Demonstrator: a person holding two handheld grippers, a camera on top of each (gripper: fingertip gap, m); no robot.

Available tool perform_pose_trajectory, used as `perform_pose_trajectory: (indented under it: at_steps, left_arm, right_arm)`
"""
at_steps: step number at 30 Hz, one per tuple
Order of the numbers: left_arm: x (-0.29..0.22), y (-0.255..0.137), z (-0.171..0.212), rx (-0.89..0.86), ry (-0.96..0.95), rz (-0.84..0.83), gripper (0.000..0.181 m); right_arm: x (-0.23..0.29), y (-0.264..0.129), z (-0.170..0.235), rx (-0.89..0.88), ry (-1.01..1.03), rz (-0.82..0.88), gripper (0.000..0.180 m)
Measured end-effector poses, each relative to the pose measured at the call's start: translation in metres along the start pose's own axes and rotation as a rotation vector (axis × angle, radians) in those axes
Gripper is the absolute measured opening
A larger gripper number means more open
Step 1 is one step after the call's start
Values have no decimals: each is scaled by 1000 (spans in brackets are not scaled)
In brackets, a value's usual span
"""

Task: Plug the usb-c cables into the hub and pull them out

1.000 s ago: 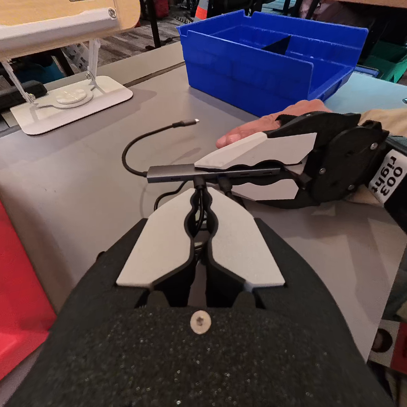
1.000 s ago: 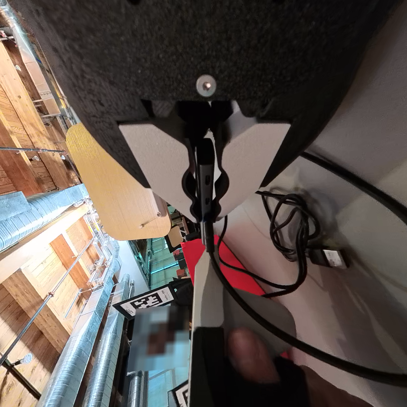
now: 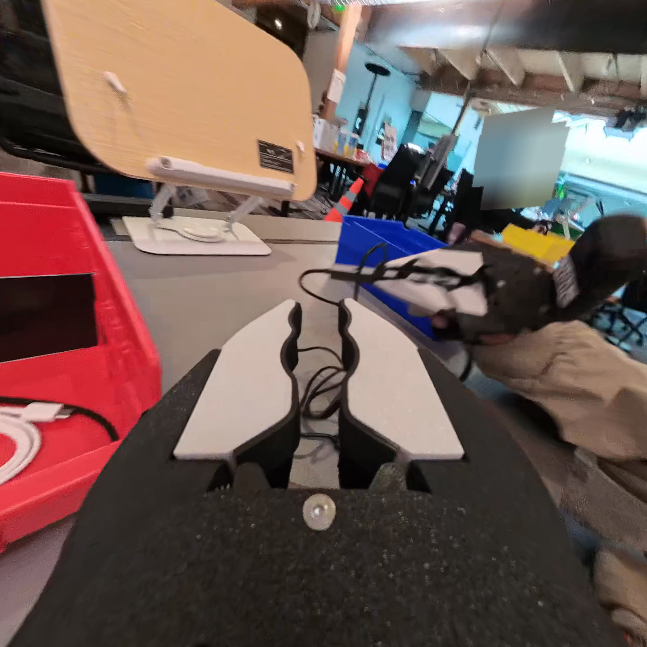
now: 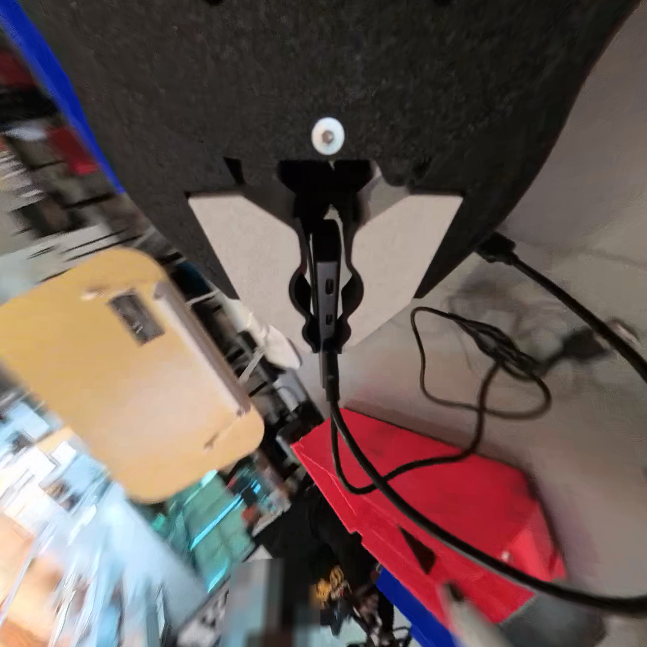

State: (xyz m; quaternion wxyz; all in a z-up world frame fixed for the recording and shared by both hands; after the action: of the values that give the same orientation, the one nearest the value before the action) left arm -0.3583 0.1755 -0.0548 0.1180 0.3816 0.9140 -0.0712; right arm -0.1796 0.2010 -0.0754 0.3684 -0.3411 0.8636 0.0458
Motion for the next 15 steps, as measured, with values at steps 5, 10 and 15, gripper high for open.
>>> perform_pose_trajectory:
  at_steps: [5,10,15]
  left_arm:
    - [15,1,8,30,-22,-29,12]
    - [7,6,14,68,-36,8,11]
    - [2,7,15,88,-11,27,9]
  right_arm:
    - [-95,-29,-52,-69,360,-126,8]
    - [-223,-71,-88,-136,432,12,8]
    - [-327,-117,-73,94,359,206,9]
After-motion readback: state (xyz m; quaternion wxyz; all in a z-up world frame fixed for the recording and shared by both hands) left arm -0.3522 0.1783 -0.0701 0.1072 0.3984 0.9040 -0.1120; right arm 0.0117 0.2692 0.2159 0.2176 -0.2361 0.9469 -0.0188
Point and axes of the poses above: each gripper's, where its closed fingertips meet, y out along the fingers, z out of its underside, x = y × z across the jaws, the point moved 5 cm from there along -y, back along the fingers, and after that the axes turned 4 degrees about -z, right-handed, at the moved point
